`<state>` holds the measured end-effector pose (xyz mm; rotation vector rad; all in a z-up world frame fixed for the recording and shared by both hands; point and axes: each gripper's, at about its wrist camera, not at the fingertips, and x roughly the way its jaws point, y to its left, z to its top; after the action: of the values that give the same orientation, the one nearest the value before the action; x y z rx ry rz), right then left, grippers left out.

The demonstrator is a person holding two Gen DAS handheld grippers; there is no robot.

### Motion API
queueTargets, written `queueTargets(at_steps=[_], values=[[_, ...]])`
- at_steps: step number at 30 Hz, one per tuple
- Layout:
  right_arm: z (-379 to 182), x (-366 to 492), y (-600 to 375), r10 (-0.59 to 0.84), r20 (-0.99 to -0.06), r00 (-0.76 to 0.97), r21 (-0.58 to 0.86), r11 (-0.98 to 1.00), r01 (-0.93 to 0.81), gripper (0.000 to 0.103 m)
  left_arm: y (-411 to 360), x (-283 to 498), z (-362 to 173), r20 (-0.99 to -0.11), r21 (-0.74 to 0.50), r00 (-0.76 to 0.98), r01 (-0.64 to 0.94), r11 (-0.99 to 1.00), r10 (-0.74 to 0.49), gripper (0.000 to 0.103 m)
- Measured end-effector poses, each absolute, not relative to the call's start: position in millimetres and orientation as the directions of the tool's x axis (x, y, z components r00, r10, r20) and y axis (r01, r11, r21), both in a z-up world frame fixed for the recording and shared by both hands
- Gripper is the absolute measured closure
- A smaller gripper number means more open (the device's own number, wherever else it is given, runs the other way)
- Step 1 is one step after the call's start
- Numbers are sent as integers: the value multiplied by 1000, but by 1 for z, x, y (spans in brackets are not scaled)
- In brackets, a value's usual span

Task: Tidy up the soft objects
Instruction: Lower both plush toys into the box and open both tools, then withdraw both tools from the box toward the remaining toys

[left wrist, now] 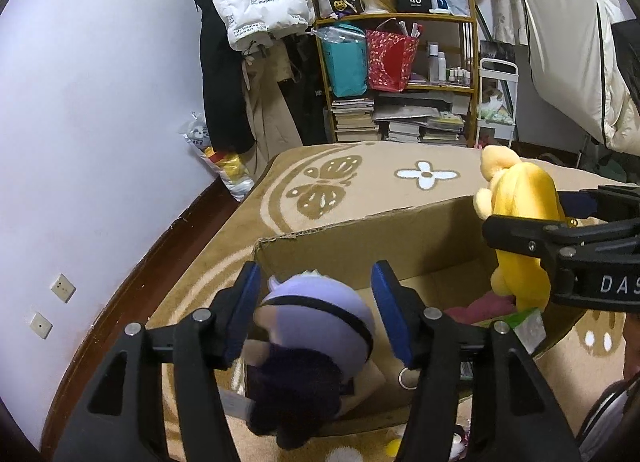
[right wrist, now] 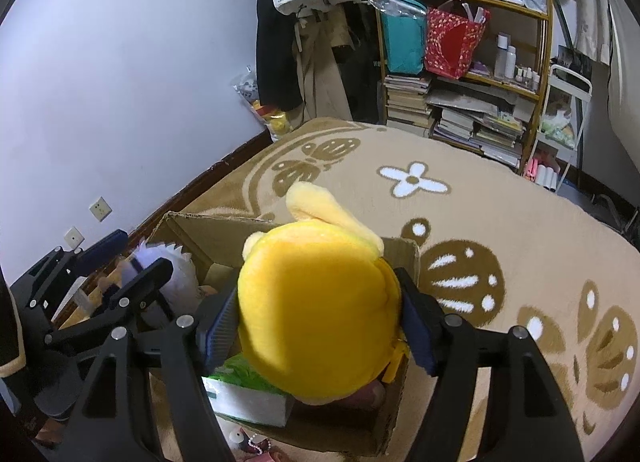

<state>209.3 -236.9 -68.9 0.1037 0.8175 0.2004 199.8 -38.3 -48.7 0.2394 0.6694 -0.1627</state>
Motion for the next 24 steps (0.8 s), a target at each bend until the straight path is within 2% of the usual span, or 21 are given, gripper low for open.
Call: queueTargets(at_steps=[3, 5, 8, 12, 14, 24], values=[[-72, 210, -236, 212, -723, 658, 164, 977, -134, 26, -37, 200, -50, -637, 164, 768, 219, 962, -67, 44], [-74, 210, -236, 212, -726, 655, 167, 977, -131, 23, -36, 200, -50, -640, 165, 766, 211, 964, -58, 32], [-72, 207, -240, 212, -722, 658, 179, 977, -119, 12, -33, 199, -48, -627, 170, 777, 197, 966, -48, 20], [-67, 203, -244, 204, -722, 662, 185, 978, -100, 8, -30, 194, -44, -618, 174, 785, 179, 968, -34, 9], [-64, 198, -247, 194, -716, 670, 187, 979, -84, 1, -28, 192, -41, -618, 172, 786, 171, 970, -30, 1], [-45, 171, -252, 173, -709, 683, 186, 981, -55, 0, -11, 172, -22, -609, 146, 793, 131, 981, -15, 0]])
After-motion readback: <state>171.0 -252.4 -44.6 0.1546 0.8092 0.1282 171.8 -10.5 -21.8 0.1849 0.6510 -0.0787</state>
